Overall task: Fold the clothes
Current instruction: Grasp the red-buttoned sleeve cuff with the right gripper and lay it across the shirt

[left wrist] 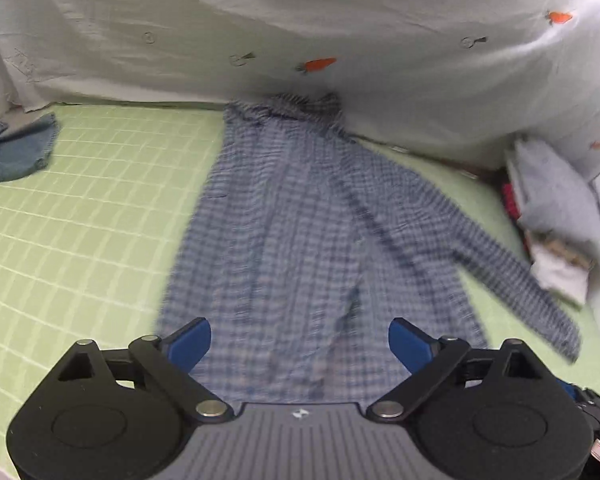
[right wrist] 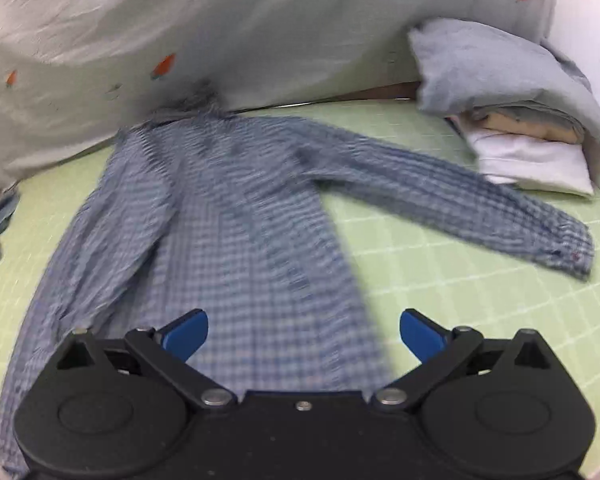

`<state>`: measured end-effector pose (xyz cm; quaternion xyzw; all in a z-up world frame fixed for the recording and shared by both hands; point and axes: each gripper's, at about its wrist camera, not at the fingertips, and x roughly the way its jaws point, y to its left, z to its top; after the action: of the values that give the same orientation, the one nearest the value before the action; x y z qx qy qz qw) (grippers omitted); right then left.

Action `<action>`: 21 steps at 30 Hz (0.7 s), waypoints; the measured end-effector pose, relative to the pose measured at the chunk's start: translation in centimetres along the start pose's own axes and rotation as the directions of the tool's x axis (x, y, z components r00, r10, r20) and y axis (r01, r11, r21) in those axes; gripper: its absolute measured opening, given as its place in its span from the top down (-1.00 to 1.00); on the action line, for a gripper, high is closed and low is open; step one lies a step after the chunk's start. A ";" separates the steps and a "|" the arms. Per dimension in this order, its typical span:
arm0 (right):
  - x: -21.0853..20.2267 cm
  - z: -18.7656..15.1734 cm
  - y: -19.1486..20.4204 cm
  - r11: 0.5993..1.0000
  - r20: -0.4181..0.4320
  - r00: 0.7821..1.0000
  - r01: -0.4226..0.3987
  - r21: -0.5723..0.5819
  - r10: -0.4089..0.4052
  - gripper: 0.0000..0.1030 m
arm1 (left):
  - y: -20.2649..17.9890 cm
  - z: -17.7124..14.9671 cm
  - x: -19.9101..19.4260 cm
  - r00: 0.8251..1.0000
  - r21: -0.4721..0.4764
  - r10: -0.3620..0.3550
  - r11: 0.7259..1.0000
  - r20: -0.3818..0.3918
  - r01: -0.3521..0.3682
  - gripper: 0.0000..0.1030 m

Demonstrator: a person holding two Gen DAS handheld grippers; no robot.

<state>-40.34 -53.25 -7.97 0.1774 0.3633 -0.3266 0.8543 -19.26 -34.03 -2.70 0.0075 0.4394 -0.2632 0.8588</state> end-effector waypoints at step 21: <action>10.6 5.4 -21.0 0.898 -0.111 0.953 0.304 0.318 -0.283 -1.00 | -5.8 4.2 3.4 0.978 -0.176 0.206 0.962 -0.026 -0.207 -0.85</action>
<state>-46.52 -75.94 -13.46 0.2717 0.3522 -0.5023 0.7415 -17.12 -41.58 -1.41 -0.0226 0.4611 -0.1318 0.8772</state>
